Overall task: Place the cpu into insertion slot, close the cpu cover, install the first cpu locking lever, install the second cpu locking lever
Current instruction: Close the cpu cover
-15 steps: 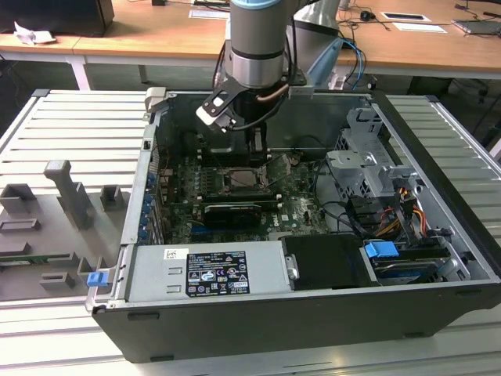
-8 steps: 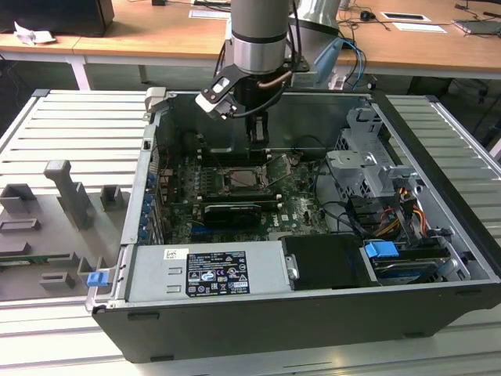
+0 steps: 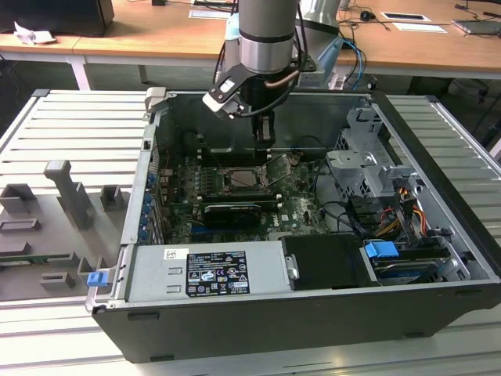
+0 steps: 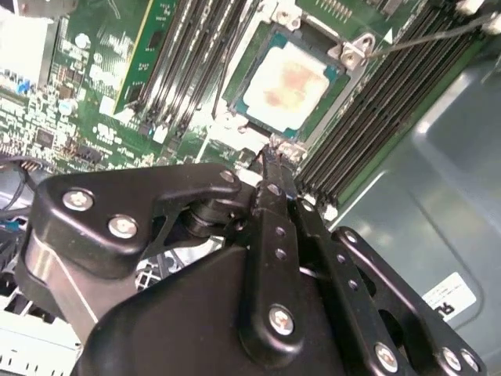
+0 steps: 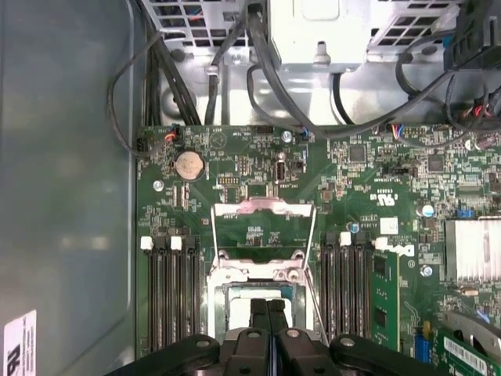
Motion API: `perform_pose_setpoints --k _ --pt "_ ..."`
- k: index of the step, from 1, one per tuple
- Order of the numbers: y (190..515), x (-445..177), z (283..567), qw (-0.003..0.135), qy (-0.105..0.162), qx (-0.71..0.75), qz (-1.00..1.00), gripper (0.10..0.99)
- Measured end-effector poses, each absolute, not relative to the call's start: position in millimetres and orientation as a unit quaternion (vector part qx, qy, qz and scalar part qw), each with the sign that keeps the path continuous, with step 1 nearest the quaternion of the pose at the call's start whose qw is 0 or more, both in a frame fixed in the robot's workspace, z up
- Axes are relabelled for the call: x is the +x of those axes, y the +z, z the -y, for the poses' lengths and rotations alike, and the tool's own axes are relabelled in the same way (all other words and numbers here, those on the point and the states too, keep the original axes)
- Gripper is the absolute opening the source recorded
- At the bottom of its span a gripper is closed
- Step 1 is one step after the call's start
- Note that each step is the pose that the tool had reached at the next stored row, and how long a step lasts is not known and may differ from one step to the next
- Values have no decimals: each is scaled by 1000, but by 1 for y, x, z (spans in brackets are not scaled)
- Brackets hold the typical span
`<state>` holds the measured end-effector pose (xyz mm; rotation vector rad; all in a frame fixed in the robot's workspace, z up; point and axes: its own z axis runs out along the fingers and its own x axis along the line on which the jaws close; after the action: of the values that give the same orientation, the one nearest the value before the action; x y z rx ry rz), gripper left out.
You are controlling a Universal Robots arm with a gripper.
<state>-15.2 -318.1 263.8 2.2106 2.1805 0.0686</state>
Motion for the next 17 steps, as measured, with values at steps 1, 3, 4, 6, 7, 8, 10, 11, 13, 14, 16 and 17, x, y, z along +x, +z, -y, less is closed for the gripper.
perform_pose_setpoints --k 1,3,4,6,7,8,10,11,13,14,16,17 --pt "265 -15 318 18 22 712 -702 106" --pt "268 -15 318 18 22 712 -702 106" --pt "271 -15 318 18 22 712 -702 106" --pt "273 -15 318 18 22 712 -702 106" --pt "273 -14 318 18 22 712 -702 106" --pt "273 -14 318 18 22 712 -702 106" --pt "273 -11 318 18 22 712 -702 106" --pt "273 -10 318 18 22 712 -702 106" --pt "273 -7 318 18 22 712 -702 106" --pt "273 -5 318 18 22 712 -702 106" --pt "273 -2 318 18 22 712 -702 106" --pt "273 0 318 18 22 712 -702 106"
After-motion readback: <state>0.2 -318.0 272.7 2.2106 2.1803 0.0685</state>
